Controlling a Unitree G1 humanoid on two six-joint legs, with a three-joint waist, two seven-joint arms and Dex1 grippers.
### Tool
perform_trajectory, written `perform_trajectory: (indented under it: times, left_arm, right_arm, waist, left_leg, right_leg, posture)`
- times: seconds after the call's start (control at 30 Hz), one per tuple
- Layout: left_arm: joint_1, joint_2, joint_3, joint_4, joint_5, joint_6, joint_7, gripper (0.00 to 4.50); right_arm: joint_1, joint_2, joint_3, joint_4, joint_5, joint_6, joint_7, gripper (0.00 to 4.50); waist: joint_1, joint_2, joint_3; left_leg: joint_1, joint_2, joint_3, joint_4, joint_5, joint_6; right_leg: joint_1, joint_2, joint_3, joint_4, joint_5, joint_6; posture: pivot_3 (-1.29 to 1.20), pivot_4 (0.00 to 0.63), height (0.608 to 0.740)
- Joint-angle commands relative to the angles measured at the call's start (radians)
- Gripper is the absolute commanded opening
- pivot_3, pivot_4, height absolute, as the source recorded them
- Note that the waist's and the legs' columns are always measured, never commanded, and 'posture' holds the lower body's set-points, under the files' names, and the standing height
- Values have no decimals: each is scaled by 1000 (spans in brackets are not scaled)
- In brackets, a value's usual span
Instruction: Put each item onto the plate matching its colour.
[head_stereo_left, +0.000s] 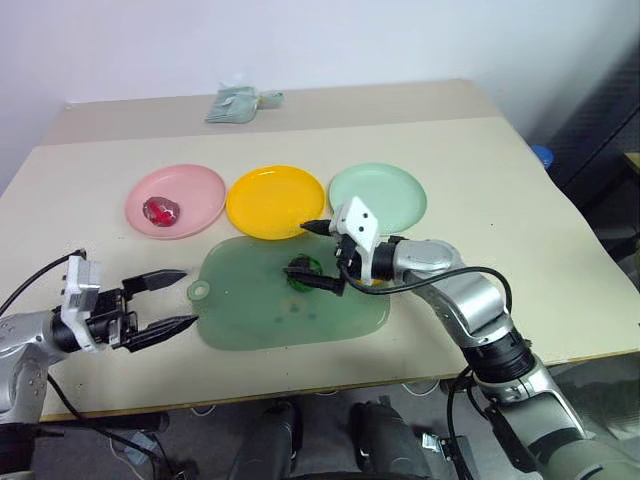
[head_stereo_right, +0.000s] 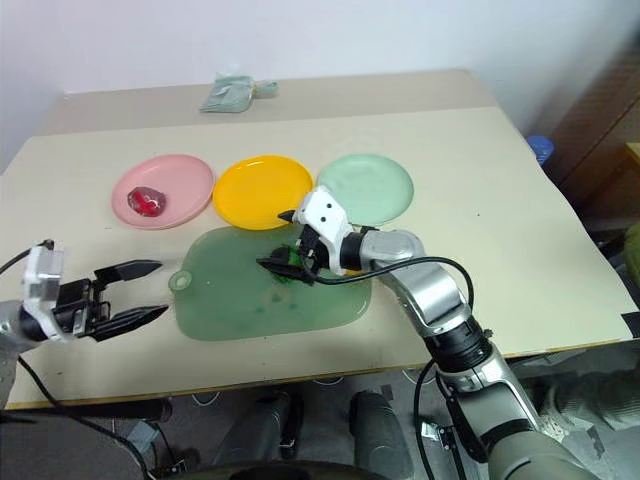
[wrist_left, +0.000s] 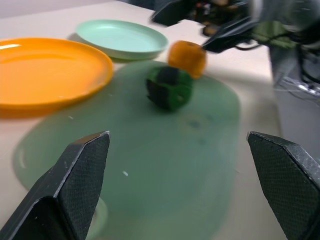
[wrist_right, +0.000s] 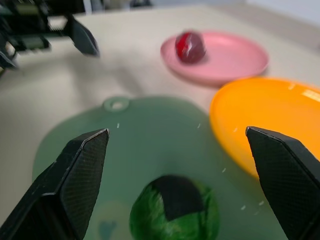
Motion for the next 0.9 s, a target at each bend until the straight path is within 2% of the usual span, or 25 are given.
perform_trajectory:
  times: [0.03, 0.3, 0.63, 0.73, 0.83, 0.9]
  left_arm:
    - [13, 27, 57, -19, -29, -29, -51, 4477]
    - [46, 37, 74, -42, -28, -62, -100, 4477]
    - [55, 20, 67, -140, -41, -42, -27, 4477]
    - [52, 15, 61, -153, -40, -37, -7, 4500]
    - [41, 4, 57, -157, -44, -22, 26, 4500]
    - [34, -1, 53, -156, -43, -19, 39, 4500]
  right_arm:
    - [-34, 12, 7, 15, -9, 11, 21, 4500]
    - [-60, 42, 27, 116, -42, 14, 44, 4500]
    - [-69, 58, 41, 190, -85, 4, 74, 4500]
    - [-69, 61, 38, 194, -93, 4, 79, 3627]
    - [-66, 64, 28, 179, -89, 7, 83, 2288]
    - [-65, 64, 18, 155, -79, 18, 84, 2288]
  waist:
    - [-3, 0, 0]
    - [-6, 0, 0]
    - [-6, 0, 0]
    - [-6, 0, 0]
    - [-6, 0, 0]
    - [-5, 0, 0]
  left_leg:
    - [0, 0, 0, 0, 0, 0]
    - [0, 0, 0, -1, 0, 0]
    - [0, 0, 0, -1, 0, 0]
    - [0, 0, 0, -1, 0, 0]
    - [0, 0, 0, -1, 0, 0]
    - [0, 0, 0, -1, 0, 0]
  right_leg:
    - [0, 0, 0, 0, 0, 0]
    - [0, 0, 0, 1, 0, 0]
    - [0, 0, 0, 1, 1, 1]
    - [0, 1, 0, 1, 1, 1]
    - [0, 1, 0, 1, 2, 2]
    - [0, 1, 0, 1, 2, 2]
  posture:
    - [0, 150, 740]
    - [0, 150, 740]
    - [0, 150, 740]
    - [0, 150, 740]
    - [0, 150, 740]
    - [0, 150, 740]
